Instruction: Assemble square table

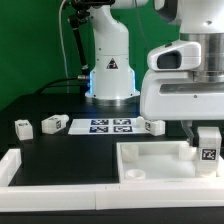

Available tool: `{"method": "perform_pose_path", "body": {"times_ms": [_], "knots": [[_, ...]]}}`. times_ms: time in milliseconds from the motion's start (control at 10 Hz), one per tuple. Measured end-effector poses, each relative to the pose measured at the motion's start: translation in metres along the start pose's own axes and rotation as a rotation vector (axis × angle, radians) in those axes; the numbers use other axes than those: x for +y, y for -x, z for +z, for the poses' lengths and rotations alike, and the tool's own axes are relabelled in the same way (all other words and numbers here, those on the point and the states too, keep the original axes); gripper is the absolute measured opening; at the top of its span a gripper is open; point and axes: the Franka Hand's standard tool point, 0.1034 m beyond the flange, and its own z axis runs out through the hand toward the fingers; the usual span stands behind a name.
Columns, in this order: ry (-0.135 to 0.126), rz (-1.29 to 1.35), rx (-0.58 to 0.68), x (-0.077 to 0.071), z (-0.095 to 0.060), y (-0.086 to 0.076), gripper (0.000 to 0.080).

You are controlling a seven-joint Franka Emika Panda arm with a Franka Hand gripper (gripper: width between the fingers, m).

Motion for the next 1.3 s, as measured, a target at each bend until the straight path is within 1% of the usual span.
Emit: {"method": "perform_pose_path", "body": {"times_ms": [100, 300, 400, 500, 600, 800, 900, 1000, 1200, 1300], "knots": [[-0.001, 0.074, 0.008, -0.001, 0.001, 0.0, 0.0288], [0.006, 0.354, 0.054, -0.001, 0.0, 0.007, 0.0289], [0.005, 0.465, 0.062, 0.0, 0.0, 0.008, 0.0289], [-0.002, 0.606, 0.061, 0.002, 0.0, 0.008, 0.0291], [-0.035, 0.734, 0.066, 0.003, 0.0, 0.006, 0.0291], [-0.114, 0.946, 0.058, 0.009, 0.002, 0.007, 0.0291], [-0.145, 1.083, 0.05, 0.009, 0.002, 0.008, 0.0291], [-0.162, 1.177, 0.046, 0.006, 0.002, 0.01, 0.0291], [-0.176, 1.368, 0.021, -0.005, 0.003, 0.014, 0.0291], [-0.179, 1.397, 0.017, -0.007, 0.003, 0.014, 0.0291]]}}
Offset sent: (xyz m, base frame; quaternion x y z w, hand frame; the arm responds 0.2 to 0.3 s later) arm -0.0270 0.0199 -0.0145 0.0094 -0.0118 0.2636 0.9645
